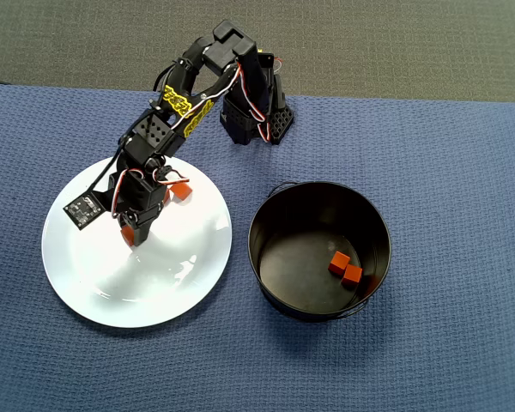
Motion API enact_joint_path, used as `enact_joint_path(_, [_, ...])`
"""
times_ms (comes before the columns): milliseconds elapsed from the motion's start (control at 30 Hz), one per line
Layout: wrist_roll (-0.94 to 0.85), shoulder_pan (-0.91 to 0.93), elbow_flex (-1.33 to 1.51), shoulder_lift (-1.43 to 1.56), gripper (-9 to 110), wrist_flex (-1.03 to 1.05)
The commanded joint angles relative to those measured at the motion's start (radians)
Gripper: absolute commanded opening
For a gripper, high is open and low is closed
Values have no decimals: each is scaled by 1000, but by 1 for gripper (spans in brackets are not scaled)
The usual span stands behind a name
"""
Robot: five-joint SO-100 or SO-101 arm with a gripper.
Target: Pick up the red cubes from the white plate and place them in the black recipient
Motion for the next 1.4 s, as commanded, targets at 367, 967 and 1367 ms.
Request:
enact_joint_path(367, [520, -147, -184, 364, 0, 295])
enact_joint_path(967, [1197, -1055, 29, 819, 15, 555])
enact_joint_path(1367, [696, -430, 57, 710, 33, 426])
